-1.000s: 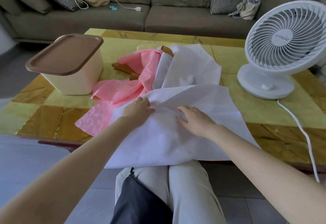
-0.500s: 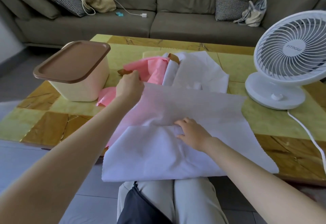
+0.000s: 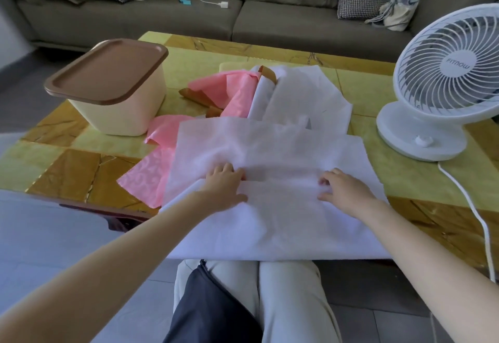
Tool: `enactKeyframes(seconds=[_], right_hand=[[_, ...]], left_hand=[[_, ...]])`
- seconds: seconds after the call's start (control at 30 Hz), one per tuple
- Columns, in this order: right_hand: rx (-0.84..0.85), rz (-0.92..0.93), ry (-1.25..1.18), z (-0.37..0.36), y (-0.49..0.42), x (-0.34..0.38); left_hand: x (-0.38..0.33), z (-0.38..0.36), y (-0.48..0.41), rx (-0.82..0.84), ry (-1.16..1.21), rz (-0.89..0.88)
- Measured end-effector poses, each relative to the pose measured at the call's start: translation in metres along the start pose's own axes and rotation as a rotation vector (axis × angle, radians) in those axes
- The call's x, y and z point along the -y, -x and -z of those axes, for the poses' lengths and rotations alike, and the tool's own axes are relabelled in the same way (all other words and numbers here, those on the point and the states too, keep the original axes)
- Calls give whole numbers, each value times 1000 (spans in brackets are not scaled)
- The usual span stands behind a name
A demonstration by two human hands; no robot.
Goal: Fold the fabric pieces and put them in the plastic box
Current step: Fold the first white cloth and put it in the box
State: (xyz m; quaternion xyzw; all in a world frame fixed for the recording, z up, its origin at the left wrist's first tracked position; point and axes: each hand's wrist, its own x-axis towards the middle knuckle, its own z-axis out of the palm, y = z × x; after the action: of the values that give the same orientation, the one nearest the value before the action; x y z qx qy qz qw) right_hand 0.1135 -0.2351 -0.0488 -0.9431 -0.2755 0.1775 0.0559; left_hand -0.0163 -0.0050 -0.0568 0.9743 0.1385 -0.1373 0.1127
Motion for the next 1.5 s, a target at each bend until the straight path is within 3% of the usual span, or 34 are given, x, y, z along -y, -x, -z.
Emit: enactKeyframes(seconds=[0.13,0.37,0.5,0.63,0.73,1.1,1.3,1.5], right_hand=[[38,-15,90,-3,20,-13],[213,-11,-15,7,51,-47],[67,-75,-12,28,43,-50],[-126,-151,17,45,21,-45],[-212,-210,0,42,1,-44],[-286,-207,36,18,-53,-40],[-366,-207,8,19,-74,-37],[-313,-174,82,19,-80,-25]], left_hand=[[-8,-2,5,10,19,-79],[-9,9,16,53,27,-150],[-13,43,4,-57,100,-114],[-27,74,-24,-262,17,-92],[-36,81,-46,-305,11,-44],[-21,56,-93,-350,-251,-38],[-20,57,-110,-387,-261,-28],[-18,56,-113,-394,-251,-45]])
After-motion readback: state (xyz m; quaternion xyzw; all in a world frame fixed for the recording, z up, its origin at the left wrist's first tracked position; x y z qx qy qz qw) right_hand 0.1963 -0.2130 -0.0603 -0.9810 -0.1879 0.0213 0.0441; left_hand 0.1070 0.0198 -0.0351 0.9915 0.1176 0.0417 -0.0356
